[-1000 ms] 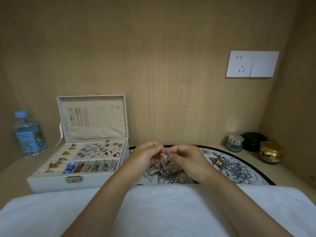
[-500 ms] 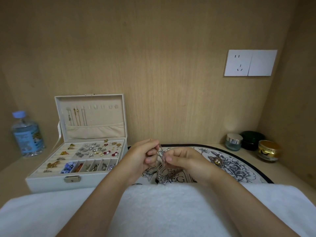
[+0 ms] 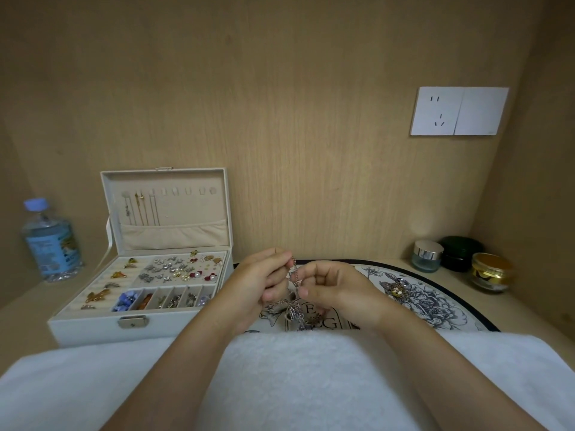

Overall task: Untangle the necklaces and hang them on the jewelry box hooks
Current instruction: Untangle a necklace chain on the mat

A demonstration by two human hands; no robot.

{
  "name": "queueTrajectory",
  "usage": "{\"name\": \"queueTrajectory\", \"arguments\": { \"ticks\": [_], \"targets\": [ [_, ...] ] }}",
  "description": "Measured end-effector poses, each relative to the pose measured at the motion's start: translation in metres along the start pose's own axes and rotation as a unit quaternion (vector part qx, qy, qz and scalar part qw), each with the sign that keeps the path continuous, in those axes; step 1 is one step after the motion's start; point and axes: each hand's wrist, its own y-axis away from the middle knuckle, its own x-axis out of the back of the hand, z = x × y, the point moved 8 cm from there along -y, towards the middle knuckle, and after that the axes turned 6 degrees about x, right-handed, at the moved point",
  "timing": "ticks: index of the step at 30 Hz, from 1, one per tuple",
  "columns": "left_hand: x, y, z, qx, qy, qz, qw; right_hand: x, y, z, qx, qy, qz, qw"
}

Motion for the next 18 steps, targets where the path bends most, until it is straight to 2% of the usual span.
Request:
{"name": "queueTrajectory", "arguments": {
  "ticks": [4,8,14,18],
  "targets": [
    [0.009,0.001,0.002,-0.011,-0.06,0.041,0.997,0.001,0.006,0.004,-0.049,0.021,-0.025,0.998],
    [0.018,0.0,0.0,-0.02,-0.084,0.088,0.992,0.014,0.008,0.004,-0.059,0.011,0.019,0.998],
    [0.022,-0.005,-0.007,-0.022,-0.047,0.127,0.991,0.031,0.01,0.02,-0.087,0.043,0.054,0.994],
    [0.018,-0.008,-0.02,0.016,0.025,0.115,0.993,0.037,0.006,0.018,-0.047,-0.036,0.105,0.993]
  ]
}}
